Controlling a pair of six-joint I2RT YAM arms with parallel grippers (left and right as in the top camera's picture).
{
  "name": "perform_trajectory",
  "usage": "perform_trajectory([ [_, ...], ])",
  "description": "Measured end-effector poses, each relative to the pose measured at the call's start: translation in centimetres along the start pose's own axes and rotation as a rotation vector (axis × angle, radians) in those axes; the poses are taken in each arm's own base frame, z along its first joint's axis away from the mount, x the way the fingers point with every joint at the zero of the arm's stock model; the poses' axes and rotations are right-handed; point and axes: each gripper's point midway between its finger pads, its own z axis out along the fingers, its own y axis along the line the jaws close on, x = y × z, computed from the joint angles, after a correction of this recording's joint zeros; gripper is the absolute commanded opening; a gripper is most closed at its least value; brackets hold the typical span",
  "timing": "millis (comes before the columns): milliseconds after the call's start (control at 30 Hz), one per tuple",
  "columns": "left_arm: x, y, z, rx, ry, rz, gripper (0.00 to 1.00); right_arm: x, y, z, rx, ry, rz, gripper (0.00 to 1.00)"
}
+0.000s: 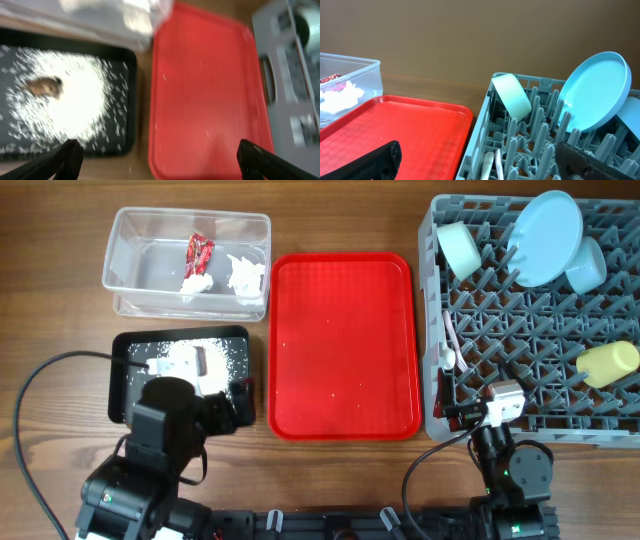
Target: Sort waste into correct bins and load items into the dishwasher rack
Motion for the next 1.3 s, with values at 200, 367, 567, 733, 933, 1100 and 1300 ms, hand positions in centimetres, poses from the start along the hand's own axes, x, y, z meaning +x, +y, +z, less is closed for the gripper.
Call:
perform_trajectory([
  [200, -1.3, 3.5, 1.1, -0.026, -0.203, -0.110, 1.00, 0.0, 0.0, 0.0, 0.000, 0.000, 0.000, 1.00],
  [367, -0.7, 5.1, 2.4, 0.038, -0.393, -0.137, 1.00, 0.0, 0.0, 0.0, 0.000, -0.001, 0.000, 1.00],
  [567, -1.1, 5.2, 2.6, 0.114, -0.619, -0.046, 1.00, 0.0, 0.0, 0.0, 0.000, -0.001, 0.000, 1.00],
  [733, -1.3, 5.0, 2.2, 0.102, -0.700, 0.087, 1.00, 0.0, 0.0, 0.0, 0.000, -0.001, 0.000, 1.00],
  [933, -0.2, 5.5, 3.3, 0.063, -0.663, 0.161, 1.00, 0.0, 0.0, 0.0, 0.000, -0.001, 0.000, 1.00],
  [1100, -0.3, 5.5, 3.3, 0.058, -0.664, 0.177, 1.00, 0.0, 0.0, 0.0, 0.001, -0.001, 0.000, 1.00],
  [1300, -0.3, 5.5, 3.3, 0.056, -0.664, 0.181, 1.00, 0.0, 0.0, 0.0, 0.000, -0.001, 0.000, 1.00],
])
